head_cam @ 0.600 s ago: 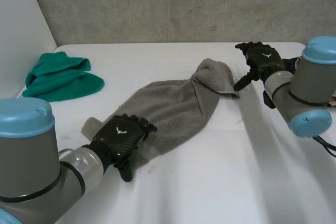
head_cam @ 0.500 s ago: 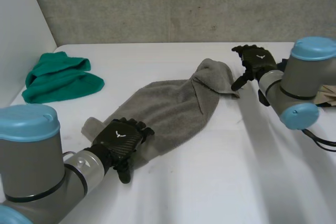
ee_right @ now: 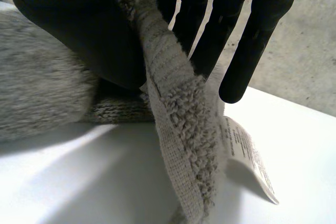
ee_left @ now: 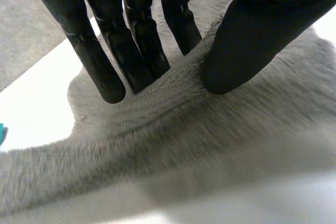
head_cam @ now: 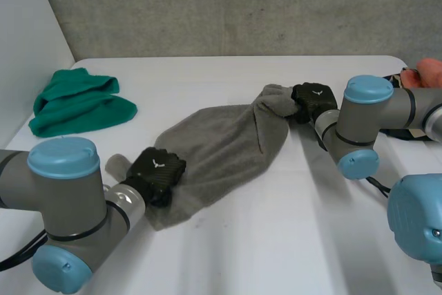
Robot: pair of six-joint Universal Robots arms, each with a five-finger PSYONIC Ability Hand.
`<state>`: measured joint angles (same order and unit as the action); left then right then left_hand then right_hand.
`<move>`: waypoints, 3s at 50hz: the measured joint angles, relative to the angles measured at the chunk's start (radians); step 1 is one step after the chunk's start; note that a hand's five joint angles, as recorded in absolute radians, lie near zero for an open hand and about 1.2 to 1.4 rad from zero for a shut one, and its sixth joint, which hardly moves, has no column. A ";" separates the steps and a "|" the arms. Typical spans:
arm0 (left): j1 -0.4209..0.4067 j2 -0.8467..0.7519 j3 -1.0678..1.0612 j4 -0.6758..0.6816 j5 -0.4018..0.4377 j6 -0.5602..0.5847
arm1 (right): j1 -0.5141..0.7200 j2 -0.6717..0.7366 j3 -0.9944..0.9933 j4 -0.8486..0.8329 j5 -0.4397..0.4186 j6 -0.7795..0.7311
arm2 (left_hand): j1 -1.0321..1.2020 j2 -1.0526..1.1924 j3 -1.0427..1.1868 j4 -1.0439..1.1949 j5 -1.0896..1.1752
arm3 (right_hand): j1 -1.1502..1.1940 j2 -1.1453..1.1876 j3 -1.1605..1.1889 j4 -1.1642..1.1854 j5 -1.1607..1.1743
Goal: Fold the laundry.
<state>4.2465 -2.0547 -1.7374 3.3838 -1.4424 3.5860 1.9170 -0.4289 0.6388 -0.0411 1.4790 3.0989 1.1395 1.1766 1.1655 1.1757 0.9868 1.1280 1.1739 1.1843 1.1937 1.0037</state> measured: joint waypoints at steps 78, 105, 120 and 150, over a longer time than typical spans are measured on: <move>0.159 0.376 -0.213 -0.214 0.203 0.183 | 0.014 -0.522 0.597 -0.009 0.062 -0.592 | -0.765 -0.806 -0.794 -0.804 -0.783 | 0.000 0.000 0.001 0.005 0.003; 0.160 0.074 -0.210 0.167 0.280 0.426 | -0.042 -0.585 0.745 -0.032 0.031 -0.568 | 0.027 0.017 0.023 0.019 -0.005 | 0.000 0.000 0.001 0.005 0.003; 0.267 0.547 -0.143 -0.091 0.156 -0.031 | -0.196 -0.859 0.690 0.424 -0.041 -0.937 | 0.027 0.017 0.023 0.023 -0.005 | 0.000 0.000 0.007 0.005 0.003; 0.260 0.034 0.781 0.157 0.054 -0.233 | -0.086 -0.556 0.166 -0.355 0.044 -0.851 | 0.027 0.020 0.024 0.024 -0.005 | 0.000 0.000 0.007 0.007 0.003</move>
<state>4.5061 -2.0208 -0.9568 3.5412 -1.3884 3.3531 1.8306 -0.9849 0.8049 -0.3960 1.5228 2.2479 1.1666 1.1963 1.1898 1.1993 0.9822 1.1280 1.1739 1.1916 1.2005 1.0066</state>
